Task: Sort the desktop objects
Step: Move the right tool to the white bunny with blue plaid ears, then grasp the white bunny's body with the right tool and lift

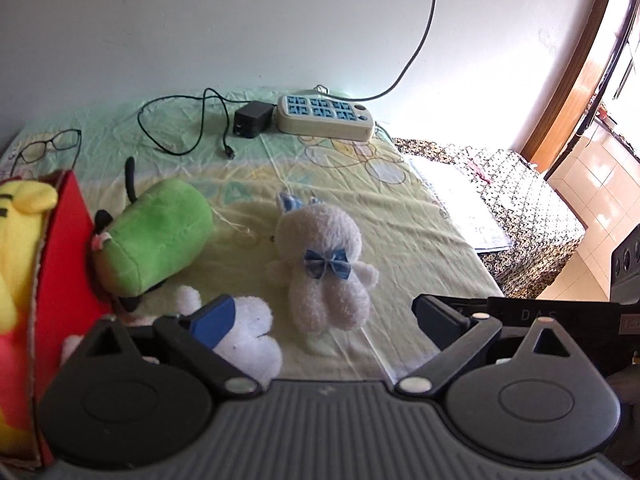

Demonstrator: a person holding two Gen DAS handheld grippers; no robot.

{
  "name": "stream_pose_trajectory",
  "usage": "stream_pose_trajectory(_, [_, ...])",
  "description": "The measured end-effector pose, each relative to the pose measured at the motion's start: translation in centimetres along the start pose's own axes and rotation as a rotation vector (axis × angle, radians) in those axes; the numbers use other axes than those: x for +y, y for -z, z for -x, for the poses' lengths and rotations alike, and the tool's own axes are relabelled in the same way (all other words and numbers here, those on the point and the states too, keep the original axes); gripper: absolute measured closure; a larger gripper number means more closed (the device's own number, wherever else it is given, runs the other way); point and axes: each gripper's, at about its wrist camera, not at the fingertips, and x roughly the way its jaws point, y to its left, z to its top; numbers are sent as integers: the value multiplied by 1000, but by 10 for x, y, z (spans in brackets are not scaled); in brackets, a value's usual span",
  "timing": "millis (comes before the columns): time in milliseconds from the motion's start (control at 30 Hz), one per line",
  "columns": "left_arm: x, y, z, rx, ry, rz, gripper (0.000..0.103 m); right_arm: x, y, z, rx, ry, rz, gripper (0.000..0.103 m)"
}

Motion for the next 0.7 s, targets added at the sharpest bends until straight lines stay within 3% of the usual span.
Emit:
stream_pose_trajectory(167, [-5,-7,-37,37,19,-1,10,-16,-23,-12,20,-64,-87,58])
stream_pose_trajectory(333, [-6,-11,-66,83,4,-25,14,-19,-40,-36,50,-95,-96,57])
stream_pose_trajectory(700, [7,-22,-101,158,36,-3,20,-23,-47,-83,121,-146,-110,57])
